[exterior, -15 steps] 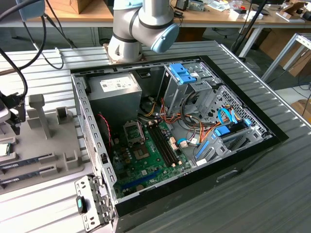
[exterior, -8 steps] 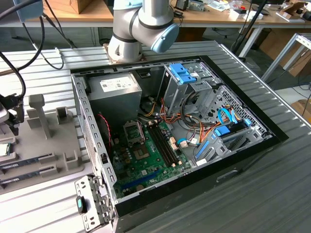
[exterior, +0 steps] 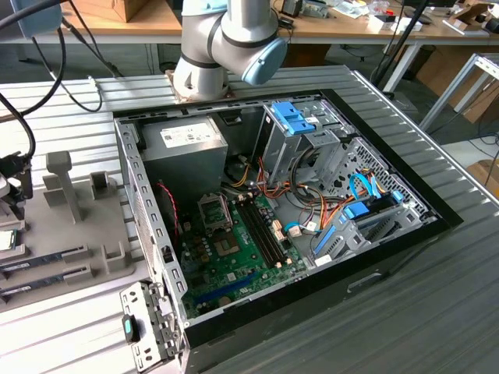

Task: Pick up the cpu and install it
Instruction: 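Pick up the cpu and move it towards the insertion slot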

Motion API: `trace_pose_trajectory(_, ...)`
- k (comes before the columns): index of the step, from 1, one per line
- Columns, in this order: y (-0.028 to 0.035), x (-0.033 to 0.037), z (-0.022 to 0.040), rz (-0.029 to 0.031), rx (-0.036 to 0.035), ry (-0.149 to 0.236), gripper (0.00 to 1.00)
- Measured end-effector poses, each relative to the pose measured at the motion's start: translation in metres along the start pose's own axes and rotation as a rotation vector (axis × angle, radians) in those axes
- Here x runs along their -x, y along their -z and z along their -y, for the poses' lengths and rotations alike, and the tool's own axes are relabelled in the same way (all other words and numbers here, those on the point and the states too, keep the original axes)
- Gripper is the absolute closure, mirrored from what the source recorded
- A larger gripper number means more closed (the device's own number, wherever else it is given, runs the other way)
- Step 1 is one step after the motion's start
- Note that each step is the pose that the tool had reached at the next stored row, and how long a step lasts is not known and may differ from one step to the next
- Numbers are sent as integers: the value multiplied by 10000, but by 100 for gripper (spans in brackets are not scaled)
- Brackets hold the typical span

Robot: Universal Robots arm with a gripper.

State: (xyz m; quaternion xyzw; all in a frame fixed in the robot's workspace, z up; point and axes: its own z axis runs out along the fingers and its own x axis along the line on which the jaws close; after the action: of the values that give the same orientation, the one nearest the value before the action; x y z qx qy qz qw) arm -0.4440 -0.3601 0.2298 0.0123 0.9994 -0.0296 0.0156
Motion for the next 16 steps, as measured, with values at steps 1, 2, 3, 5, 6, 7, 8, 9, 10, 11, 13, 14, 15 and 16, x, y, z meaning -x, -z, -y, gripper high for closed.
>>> trace_pose_trajectory(1,-5,0,4,2,1,2,38)
trace_pose_trajectory(2,-9,0,15,0,0,3,38)
trace_pose_trajectory(3,-12,0,22,1,0,3,38)
trace_pose_trajectory(5,-15,0,32,1,1,3,38)
trace_pose_trajectory(6,-17,1,36,1,1,4,38)
trace_pose_trajectory(7,-19,1,41,2,1,4,38)
trace_pose_trajectory(8,-20,1,45,1,1,5,38)
trace_pose_trajectory(9,-21,1,48,0,0,5,38)
trace_pose_trajectory(10,-22,1,52,1,1,5,38)
trace_pose_trajectory(11,-24,1,55,1,1,5,38)
trace_pose_trajectory(13,-27,1,61,1,1,6,38)
trace_pose_trajectory(14,-29,1,65,1,1,5,38)
trace_pose_trajectory(15,-32,1,69,1,1,6,38)
trace_pose_trajectory(16,-35,1,72,2,1,6,38)
